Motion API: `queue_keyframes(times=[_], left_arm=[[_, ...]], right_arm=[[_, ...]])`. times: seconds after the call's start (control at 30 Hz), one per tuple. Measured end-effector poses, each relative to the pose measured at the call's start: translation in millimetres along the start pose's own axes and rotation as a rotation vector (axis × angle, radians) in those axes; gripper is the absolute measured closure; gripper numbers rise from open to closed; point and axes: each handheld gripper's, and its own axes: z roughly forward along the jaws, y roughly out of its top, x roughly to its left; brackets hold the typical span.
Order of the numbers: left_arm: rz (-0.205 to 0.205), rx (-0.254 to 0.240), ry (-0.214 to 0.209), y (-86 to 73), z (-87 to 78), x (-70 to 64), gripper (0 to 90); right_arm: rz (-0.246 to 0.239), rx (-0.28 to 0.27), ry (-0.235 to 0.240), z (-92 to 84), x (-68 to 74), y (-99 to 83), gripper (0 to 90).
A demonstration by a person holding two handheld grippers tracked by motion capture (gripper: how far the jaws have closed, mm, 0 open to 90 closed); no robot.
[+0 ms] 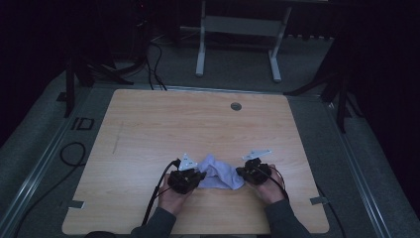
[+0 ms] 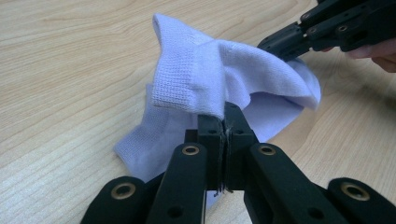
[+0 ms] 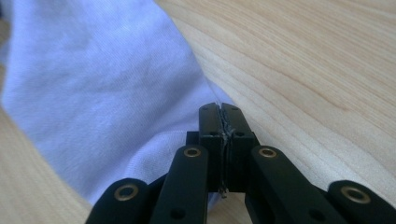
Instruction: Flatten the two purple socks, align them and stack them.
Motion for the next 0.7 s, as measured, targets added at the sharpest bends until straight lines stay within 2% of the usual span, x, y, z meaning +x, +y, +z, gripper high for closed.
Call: queue_keyframes(times=[0.23, 0.4, 0.5, 0.7], left_arm=[[-0.007, 0.004, 0.002, -1.0, -2.0, 2.2, 88.1], [-0.012, 0.008, 0.003, -2.0, -4.6, 4.2, 88.1], [-0.02, 0.019, 0.003, -5.2, -6.6, 7.2, 88.1], [-0.043, 0.036, -0.005, -10.0, -10.5, 12.6, 88.1]], right_arm=[[0.007, -0.058, 0.001, -12.1, 0.0, 3.9, 88.7], [0.014, -0.066, -0.009, -12.1, -1.9, 4.4, 88.6], [0.014, -0.055, -0.035, -8.5, -2.2, 3.6, 88.6], [0.027, -0.065, -0.04, -8.3, -3.5, 3.7, 88.5]])
